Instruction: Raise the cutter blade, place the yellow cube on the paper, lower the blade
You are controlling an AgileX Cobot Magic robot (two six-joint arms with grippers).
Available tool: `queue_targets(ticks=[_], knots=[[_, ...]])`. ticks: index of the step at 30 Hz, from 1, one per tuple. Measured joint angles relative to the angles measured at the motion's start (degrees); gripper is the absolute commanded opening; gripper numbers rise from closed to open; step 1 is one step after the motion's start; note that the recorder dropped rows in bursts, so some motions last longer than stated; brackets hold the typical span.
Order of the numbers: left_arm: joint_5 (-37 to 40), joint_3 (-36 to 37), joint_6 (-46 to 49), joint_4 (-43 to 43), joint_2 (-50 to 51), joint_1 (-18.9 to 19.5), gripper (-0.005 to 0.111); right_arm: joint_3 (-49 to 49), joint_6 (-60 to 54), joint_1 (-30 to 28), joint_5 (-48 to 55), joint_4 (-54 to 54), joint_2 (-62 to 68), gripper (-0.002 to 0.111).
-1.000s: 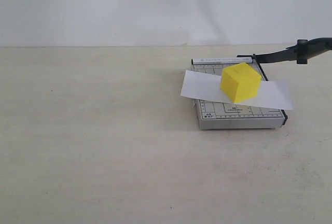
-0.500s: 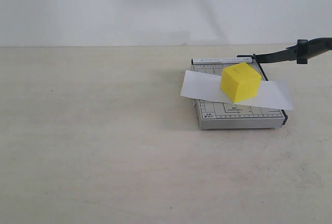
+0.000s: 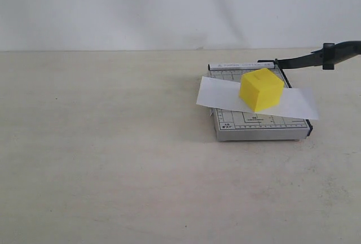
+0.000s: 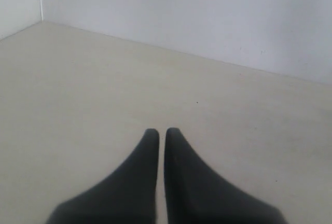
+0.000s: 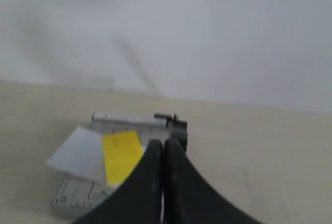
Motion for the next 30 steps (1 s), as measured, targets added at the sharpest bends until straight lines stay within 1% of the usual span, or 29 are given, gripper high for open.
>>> queue_targets(ticks=[2,4,6,9,11,12,15,23,30], knots=[[-0.72,0.0,0.0,0.0,0.0,0.0,0.005,-5.79,0.0,0.0,7.05,-0.12,6.36,0.0],[-1.98,0.0,0.0,0.0,0.0,0.0,0.005,-11.48,-0.28,0.0,12.59,-0.65,11.65,0.004],[-3.21,0.0,0.0,0.0,0.0,0.0,0.005,-17.26,-3.0,0.0,17.1,-1.2,17.0,0.015],[-3.52,0.0,0.0,0.14,0.0,0.0,0.005,-24.32,-6.75,0.0,22.61,-1.53,23.46,0.038],[-3.52,0.0,0.0,-0.46,0.0,0.0,0.005,-27.5,-7.42,0.0,25.59,-1.53,27.57,0.049],[-3.52,0.0,0.0,-0.61,0.0,0.0,0.005,-28.34,-7.42,0.0,26.15,-1.53,29.33,0.051],[-3.61,0.0,0.0,-0.69,0.0,0.0,0.005,-29.93,-6.04,0.0,25.58,-1.53,33.17,0.051],[-3.61,0.0,0.0,-0.69,0.0,0.0,0.005,-30.49,-0.55,0.0,17.49,-4.36,39.68,0.051],[-3.61,0.0,0.0,-0.69,0.0,0.0,0.005,-30.49,1.67,0.0,16.65,-5.15,48.78,0.051]])
